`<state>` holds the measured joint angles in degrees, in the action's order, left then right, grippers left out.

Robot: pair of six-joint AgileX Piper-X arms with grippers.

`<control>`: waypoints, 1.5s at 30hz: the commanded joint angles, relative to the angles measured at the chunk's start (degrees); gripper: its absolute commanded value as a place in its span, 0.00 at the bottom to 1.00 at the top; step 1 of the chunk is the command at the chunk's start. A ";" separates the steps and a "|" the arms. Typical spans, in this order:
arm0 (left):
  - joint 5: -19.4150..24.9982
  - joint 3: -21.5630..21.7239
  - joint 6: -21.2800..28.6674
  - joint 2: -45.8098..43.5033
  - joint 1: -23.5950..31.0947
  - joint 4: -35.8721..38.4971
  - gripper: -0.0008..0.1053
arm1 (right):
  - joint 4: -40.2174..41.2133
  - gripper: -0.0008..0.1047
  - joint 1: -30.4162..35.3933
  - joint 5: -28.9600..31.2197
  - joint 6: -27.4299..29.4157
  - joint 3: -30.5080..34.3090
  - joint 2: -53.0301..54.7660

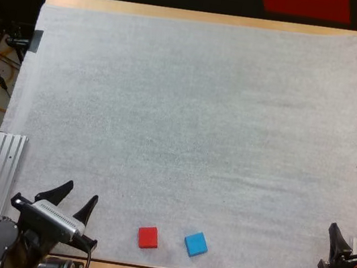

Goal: Stack red cube on blue cube

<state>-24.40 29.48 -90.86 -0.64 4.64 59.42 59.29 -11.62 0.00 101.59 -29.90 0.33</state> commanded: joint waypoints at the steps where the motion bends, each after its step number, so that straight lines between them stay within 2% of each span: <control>1: -0.25 0.04 -0.48 -7.77 -0.24 -0.99 0.50 | 0.07 0.62 0.01 0.00 -0.07 -0.42 0.77; 5: -0.25 0.04 -0.80 -7.77 -0.24 -0.99 0.50 | 0.07 0.62 0.01 -0.83 1.12 -0.42 0.77; 9: 0.15 0.77 -5.32 -7.77 -0.83 -0.99 0.50 | -0.07 0.62 0.01 -3.94 5.45 -0.88 -0.14; 13: 1.06 2.84 -5.16 -6.85 -3.57 0.12 0.50 | -0.07 0.62 0.01 -4.41 6.69 -2.94 -3.26; 19: 6.87 9.19 0.49 0.33 -11.00 5.10 0.50 | -0.38 0.62 0.01 -12.75 8.17 -8.14 -12.13; 24: 11.12 15.67 5.66 8.61 -19.64 10.11 0.50 | -0.38 0.62 -0.10 -18.76 8.77 -13.09 -20.10; 28: 12.05 20.26 8.34 13.90 -26.15 15.13 0.50 | -0.38 0.62 -0.82 -20.00 10.81 -16.26 -24.01; 33: 12.21 25.86 10.27 18.95 -36.05 20.44 0.50 | -0.38 0.62 -7.16 -19.35 14.28 -21.02 -29.94; 36: 12.21 27.00 11.35 20.51 -39.81 23.34 0.50 | -0.38 0.62 -11.30 -17.88 16.01 -23.20 -33.02; 39: 12.21 27.03 11.35 21.36 -42.71 26.22 0.50 | -0.31 0.62 -14.99 -17.08 17.82 -25.24 -36.73; 45: 9.98 27.03 11.47 21.46 -43.15 26.94 0.50 | -0.31 0.62 -20.92 -16.62 20.37 -26.64 -41.98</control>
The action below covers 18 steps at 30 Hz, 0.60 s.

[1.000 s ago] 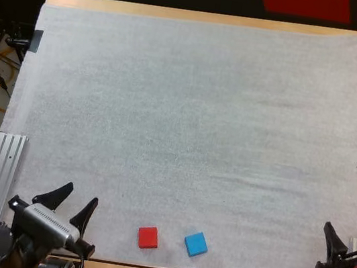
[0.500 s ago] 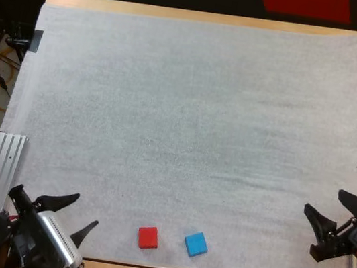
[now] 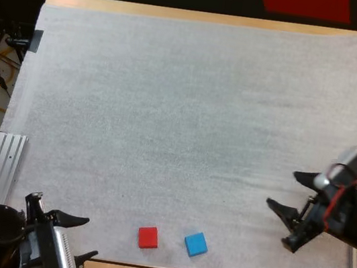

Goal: Stack red cube on blue cube

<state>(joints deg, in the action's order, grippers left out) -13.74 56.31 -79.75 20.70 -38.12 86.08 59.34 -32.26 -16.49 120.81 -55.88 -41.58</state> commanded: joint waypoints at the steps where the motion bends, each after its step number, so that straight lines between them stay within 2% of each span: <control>1: -1.14 0.21 0.36 0.13 -0.39 0.29 0.50 | -0.48 0.62 -1.10 -0.13 1.21 -0.76 -0.65; 5: -1.49 0.21 0.36 0.13 -0.39 0.29 0.50 | -1.11 0.62 -4.55 -0.13 1.59 -0.98 -2.74; 13: -1.49 0.21 0.36 0.13 -0.39 0.29 0.50 | -7.80 0.62 -10.36 -0.13 3.93 -0.98 -6.06; 18: -1.23 0.21 1.66 0.13 -0.39 1.30 0.50 | -11.48 0.62 -17.29 -0.39 5.03 -0.98 -11.81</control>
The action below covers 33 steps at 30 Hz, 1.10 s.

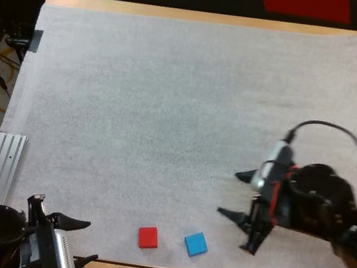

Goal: Stack red cube on blue cube

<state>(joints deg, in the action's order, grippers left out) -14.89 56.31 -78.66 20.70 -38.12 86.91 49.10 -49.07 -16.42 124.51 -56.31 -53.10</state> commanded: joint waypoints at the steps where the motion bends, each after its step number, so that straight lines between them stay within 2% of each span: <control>1: -0.07 0.21 0.56 0.13 -0.39 0.47 0.50 | -1.62 0.62 -1.80 -0.46 1.89 -0.55 -1.25; 9: -0.09 0.21 0.56 0.13 -0.39 0.45 0.50 | -6.16 0.62 -13.86 2.15 4.81 -0.55 -9.29; 15: -0.09 0.21 0.56 0.13 -0.39 0.45 0.50 | -8.10 0.62 -18.83 3.22 7.12 -0.64 -15.63; 33: -0.09 0.04 0.56 0.13 -0.39 0.45 0.50 | -16.00 0.62 -19.85 3.90 9.42 -0.64 -32.30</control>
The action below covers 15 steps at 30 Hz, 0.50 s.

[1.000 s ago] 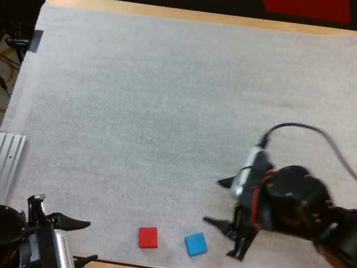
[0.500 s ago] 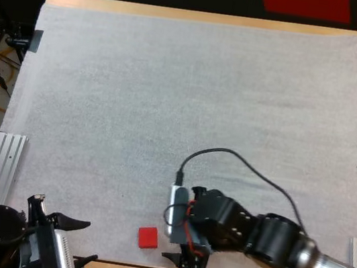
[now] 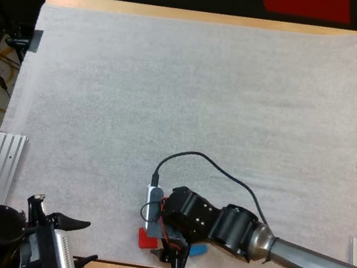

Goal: Stack red cube on blue cube

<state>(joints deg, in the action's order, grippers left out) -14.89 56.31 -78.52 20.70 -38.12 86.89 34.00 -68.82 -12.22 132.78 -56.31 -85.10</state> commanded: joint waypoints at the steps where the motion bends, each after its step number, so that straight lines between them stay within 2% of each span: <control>1: -0.09 0.04 0.41 0.13 -0.39 0.48 0.50 | -1.11 0.62 -0.14 -0.51 1.15 -0.75 -0.73; 10: -0.09 0.04 0.41 0.13 -0.39 0.48 0.50 | -4.56 0.62 -1.93 -0.65 1.01 -0.70 -5.63; 15: -0.09 0.04 0.41 0.13 -0.39 0.48 0.50 | -6.56 0.62 -2.30 3.44 1.01 -0.70 -9.63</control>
<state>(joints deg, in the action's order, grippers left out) -14.89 56.31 -78.52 20.70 -38.12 86.89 27.90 -71.15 -9.13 132.89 -56.37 -94.56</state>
